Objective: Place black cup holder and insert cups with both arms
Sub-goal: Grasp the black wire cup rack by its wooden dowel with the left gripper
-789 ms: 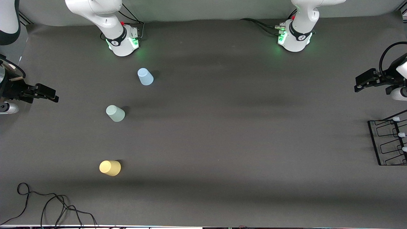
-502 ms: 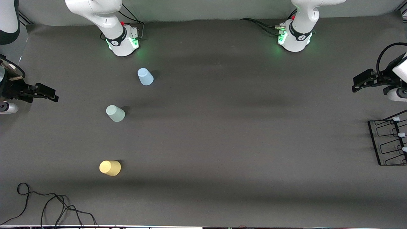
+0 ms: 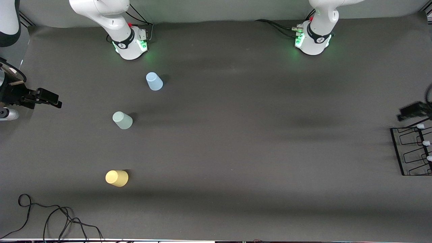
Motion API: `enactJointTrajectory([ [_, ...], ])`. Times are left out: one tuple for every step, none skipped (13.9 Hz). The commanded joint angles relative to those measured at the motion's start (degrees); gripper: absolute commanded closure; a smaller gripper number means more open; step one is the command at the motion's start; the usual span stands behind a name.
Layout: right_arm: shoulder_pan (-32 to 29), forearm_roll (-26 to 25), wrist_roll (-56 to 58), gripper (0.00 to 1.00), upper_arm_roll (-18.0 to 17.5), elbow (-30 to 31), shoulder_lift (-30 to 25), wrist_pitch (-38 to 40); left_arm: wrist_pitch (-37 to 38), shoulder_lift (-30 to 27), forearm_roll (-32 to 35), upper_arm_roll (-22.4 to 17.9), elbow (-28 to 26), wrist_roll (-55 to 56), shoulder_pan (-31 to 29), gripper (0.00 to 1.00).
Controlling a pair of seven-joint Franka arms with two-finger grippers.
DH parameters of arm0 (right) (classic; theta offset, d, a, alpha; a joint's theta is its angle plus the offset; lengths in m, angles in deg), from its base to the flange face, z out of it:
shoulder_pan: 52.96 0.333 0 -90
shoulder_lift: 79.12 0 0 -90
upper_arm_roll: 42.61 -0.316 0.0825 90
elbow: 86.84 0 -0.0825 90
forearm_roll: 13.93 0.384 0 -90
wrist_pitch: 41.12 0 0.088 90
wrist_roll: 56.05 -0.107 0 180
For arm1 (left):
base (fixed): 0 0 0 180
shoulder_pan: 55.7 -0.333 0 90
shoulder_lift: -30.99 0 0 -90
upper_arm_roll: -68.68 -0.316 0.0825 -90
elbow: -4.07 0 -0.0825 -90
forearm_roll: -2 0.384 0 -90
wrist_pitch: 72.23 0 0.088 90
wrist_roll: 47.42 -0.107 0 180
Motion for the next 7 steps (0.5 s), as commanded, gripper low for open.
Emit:
enactJointTrajectory([
  [0.07,0.42,-1.04,0.0,-0.17,-0.26,-1.09,0.71,0.11,7.15,0.32,0.34,5.74,-6.28,-4.78,0.0],
  [0.07,0.42,-1.04,0.0,-0.26,-0.34,-1.53,0.8,-2.51,9.09,1.36,0.34,5.83,-8.13,-6.63,0.0],
  [0.07,0.42,-1.04,0.0,-0.18,-0.26,-1.97,0.8,-5.32,10.76,2.68,0.34,5.83,-9.8,-7.34,0.0],
  [0.07,0.42,-1.04,0.0,-0.26,-0.26,-2.06,0.89,-7.7,13.04,4.26,0.34,5.83,-11.91,-8.13,0.0],
  [0.07,0.42,-1.04,0.0,-0.26,-0.26,-2.15,1.06,-9.9,15.58,6.36,0.34,5.83,-13.58,-9.27,0.0],
  [0.07,0.42,-1.04,0.0,-0.18,-0.26,-2.24,1.32,-12.62,17.7,7.08,0.34,6.1,-14.47,-10.32,0.0],
  [0.07,0.42,-1.04,0.0,-0.18,-0.26,-2.5,1.33,-15.17,19.55,7.35,0.34,6.53,-15.52,-12.16,0.0],
])
